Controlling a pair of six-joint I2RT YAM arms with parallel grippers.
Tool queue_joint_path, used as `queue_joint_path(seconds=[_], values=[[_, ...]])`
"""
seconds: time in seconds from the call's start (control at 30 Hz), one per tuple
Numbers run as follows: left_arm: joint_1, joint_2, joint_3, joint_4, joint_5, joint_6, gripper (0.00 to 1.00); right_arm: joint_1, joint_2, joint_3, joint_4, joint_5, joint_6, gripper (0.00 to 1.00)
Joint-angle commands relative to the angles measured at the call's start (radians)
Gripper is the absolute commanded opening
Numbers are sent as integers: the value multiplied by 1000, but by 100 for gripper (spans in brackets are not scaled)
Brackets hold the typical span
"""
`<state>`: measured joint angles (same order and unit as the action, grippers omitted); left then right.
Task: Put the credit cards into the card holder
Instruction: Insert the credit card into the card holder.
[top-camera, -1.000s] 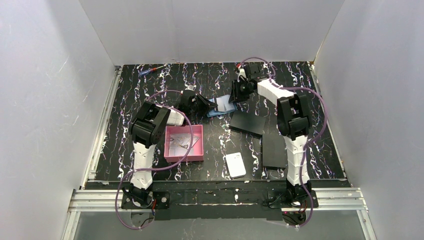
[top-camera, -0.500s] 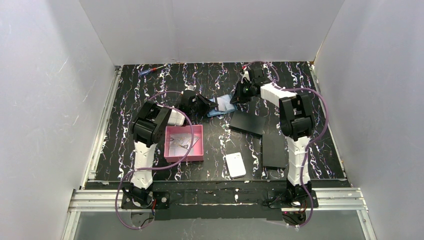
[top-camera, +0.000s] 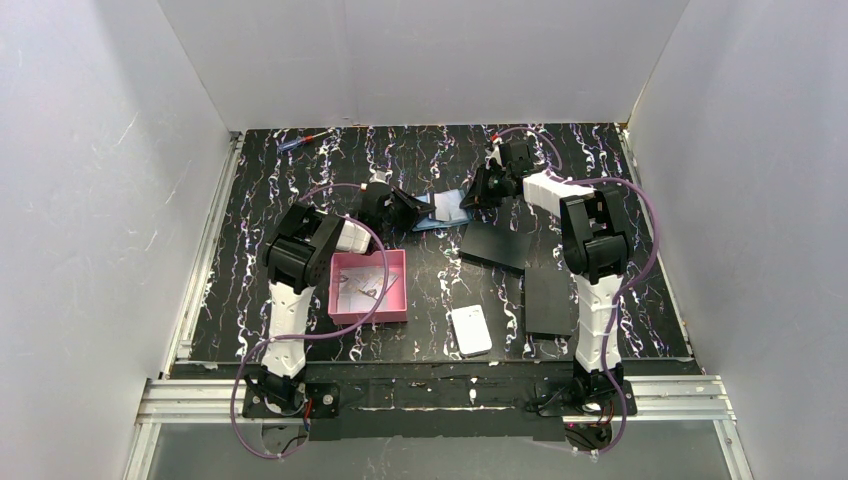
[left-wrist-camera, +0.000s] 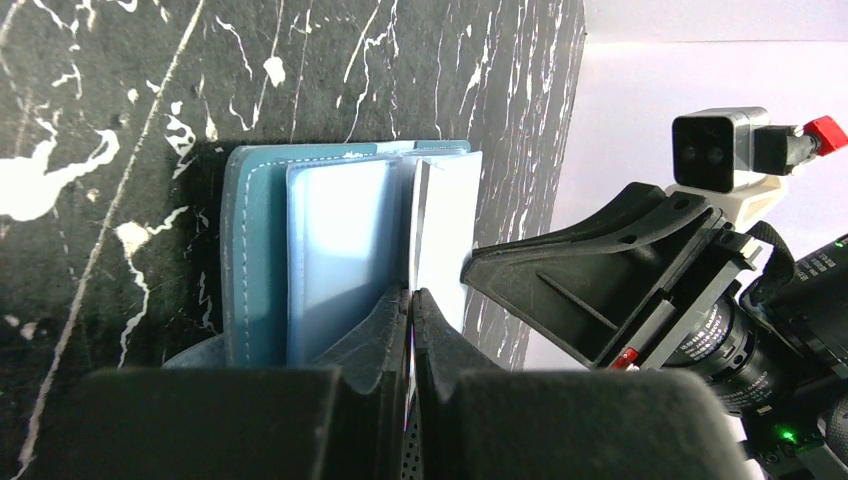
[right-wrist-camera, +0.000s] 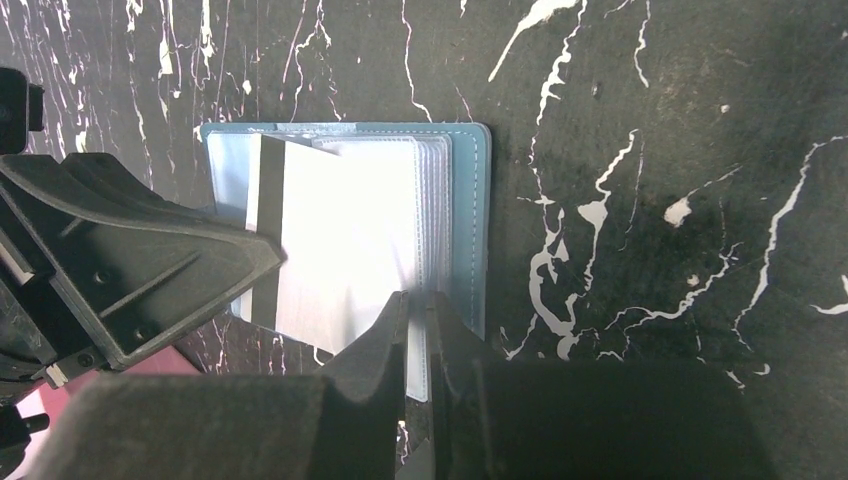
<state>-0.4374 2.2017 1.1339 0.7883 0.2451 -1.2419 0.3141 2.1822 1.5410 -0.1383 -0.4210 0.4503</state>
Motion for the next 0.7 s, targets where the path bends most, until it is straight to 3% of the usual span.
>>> queue_joint_path(seconds=[0.0,0.67], values=[[8,0,-23,-8,-65,32,0,22,-12,-25,-69,-38,5,3],[9,26,-33,116,-147,64,0,22,-37,-79,-23,-31,68,2]])
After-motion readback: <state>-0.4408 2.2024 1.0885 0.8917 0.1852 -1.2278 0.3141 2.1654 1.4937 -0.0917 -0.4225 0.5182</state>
